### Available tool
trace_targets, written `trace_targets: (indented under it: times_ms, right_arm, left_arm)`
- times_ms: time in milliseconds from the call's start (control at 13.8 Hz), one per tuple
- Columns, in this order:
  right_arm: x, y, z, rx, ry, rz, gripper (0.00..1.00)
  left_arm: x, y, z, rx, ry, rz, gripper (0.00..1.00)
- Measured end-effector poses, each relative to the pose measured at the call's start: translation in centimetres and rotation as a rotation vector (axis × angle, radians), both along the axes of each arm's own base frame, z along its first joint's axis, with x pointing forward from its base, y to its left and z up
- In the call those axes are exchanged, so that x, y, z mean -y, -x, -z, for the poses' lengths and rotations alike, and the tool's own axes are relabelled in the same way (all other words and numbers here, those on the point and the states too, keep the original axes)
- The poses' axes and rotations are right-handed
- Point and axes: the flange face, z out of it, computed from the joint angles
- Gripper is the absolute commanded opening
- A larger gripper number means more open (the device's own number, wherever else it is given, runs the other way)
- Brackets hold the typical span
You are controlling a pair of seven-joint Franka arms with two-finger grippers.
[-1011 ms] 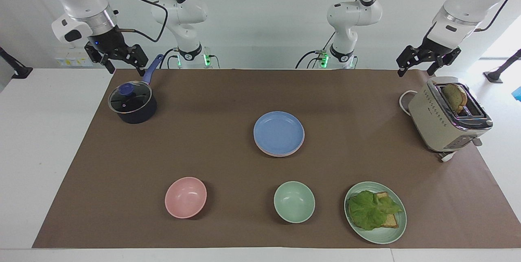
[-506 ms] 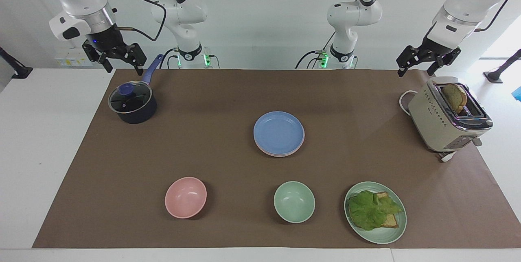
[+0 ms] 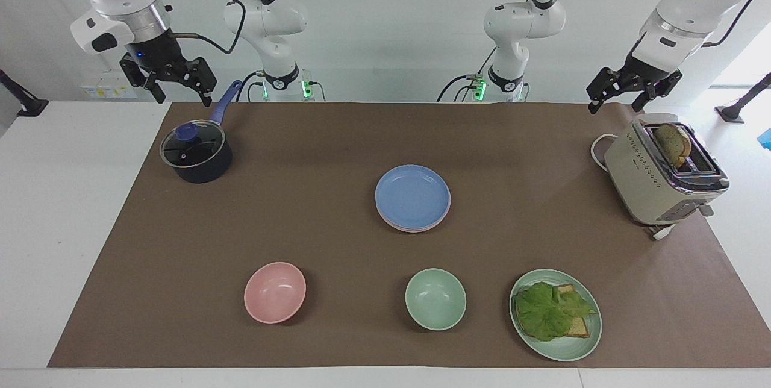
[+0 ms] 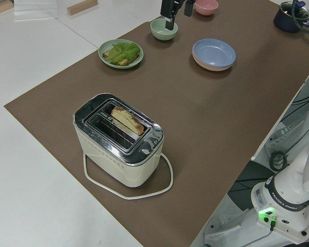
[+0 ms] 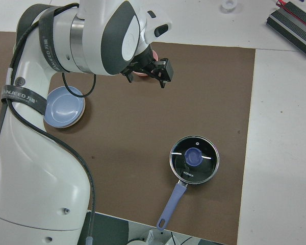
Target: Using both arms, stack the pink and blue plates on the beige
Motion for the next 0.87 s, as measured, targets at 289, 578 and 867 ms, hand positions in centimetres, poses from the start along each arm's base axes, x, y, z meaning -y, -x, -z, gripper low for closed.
trace_targets:
  times_ms: [289, 578, 867]
  right_arm:
    - [-0.06, 0.56, 0.42, -0.005, -0.002, -0.003, 1.0]
    - [-0.06, 0.76, 0.39, 0.002, -0.003, -0.013, 1.0]
    - [-0.07, 0.76, 0.44, 0.001, -0.003, -0.014, 1.0]
  left_arm:
    - [0.0, 0.0, 0.0, 0.0, 0.0, 0.0, 1.0]
    - [0.0, 0.0, 0.0, 0.0, 0.0, 0.0, 1.0]
    - [0.0, 0.0, 0.0, 0.0, 0.0, 0.0, 1.0]
